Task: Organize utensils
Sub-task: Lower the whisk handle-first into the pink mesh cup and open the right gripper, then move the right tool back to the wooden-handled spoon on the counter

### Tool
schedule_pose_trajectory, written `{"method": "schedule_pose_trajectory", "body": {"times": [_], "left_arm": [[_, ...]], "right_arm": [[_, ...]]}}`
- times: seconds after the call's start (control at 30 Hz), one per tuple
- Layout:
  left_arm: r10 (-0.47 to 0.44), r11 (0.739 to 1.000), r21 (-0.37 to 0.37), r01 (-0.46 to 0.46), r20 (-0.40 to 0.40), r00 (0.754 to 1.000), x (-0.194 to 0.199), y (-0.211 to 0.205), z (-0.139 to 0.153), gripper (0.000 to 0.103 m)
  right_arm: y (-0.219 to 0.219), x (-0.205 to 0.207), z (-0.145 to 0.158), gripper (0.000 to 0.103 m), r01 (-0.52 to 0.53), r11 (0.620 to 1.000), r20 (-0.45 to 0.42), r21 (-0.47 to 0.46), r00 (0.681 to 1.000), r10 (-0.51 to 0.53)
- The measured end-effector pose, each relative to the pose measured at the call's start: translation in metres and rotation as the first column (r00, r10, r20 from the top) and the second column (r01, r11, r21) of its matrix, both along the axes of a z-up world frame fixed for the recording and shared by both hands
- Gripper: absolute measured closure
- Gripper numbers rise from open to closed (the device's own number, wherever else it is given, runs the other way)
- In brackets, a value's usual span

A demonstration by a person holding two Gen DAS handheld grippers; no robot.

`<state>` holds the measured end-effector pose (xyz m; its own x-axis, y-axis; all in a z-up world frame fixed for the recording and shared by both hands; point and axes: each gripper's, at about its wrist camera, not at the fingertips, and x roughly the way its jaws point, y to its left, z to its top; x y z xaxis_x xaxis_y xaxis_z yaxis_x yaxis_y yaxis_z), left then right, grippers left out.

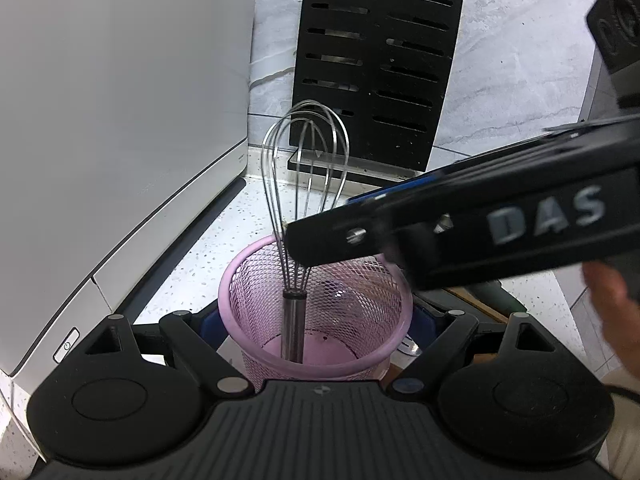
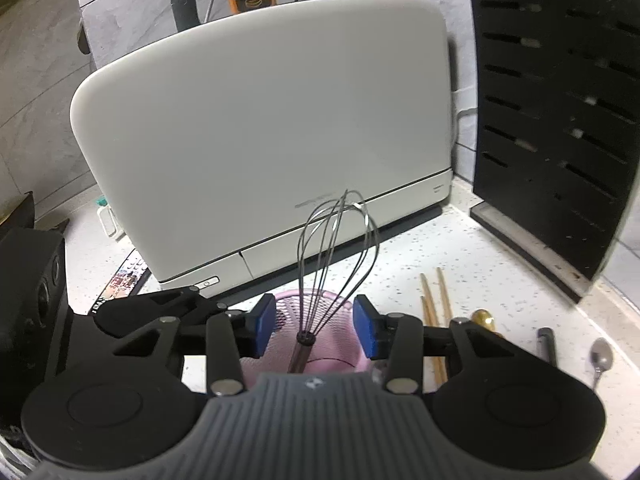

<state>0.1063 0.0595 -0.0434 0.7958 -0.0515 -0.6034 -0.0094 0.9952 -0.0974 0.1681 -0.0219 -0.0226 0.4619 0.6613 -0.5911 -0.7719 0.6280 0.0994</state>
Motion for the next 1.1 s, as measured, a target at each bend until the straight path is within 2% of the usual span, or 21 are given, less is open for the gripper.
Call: {"method": "schedule_pose_trajectory", "body": {"times": [0.23, 0.37, 0.47, 0.53, 0.63, 0.87, 1.1], "left_arm": [[0.002, 1.0, -0.006, -0.002, 0.006, 1.0, -0.001, 0.002, -0.001, 0.002], [0.014, 1.0, -0.02, -0.014, 0.01, 1.0, -0.003, 0.007, -0.002, 0.002], [0.029, 0.999, -0.028, -0.028, 0.012, 1.0, -0.004, 0.011, -0.001, 0.002], [0.033, 0.999, -0.028, -0.033, 0.015, 0.999, -0.005, 0.013, -0.002, 0.002], [0.04, 0.999, -0.034, -0.04, 0.019, 0.999, -0.006, 0.015, -0.002, 0.002], [0.036, 0.999, -0.027, -0.035, 0.023, 0.999, -0.011, 0.019, -0.002, 0.003], [0.039, 0.998, -0.041, -0.038, 0.03, 0.999, -0.011, 0.021, -0.002, 0.003]], "right_arm": [[-0.017, -0.007, 0.018, 0.055, 0.03, 0.999, 0.033, -0.035, 0.999, -0.029], [-0.03, -0.013, 0.026, 0.042, 0.078, 0.996, 0.079, -0.05, 0.994, -0.074], [-0.039, -0.014, 0.029, 0.039, 0.115, 0.992, 0.086, -0.06, 0.99, -0.109], [-0.045, -0.01, 0.029, 0.033, 0.14, 0.988, 0.069, -0.063, 0.988, -0.136], [-0.049, -0.003, 0.024, 0.03, 0.174, 0.981, 0.036, -0.088, 0.985, -0.171], [-0.04, 0.009, 0.0, 0.032, 0.201, 0.966, -0.037, -0.16, 0.977, -0.21], [-0.03, 0.027, -0.022, 0.032, 0.235, 0.958, -0.141, -0.164, 0.956, -0.259]]}}
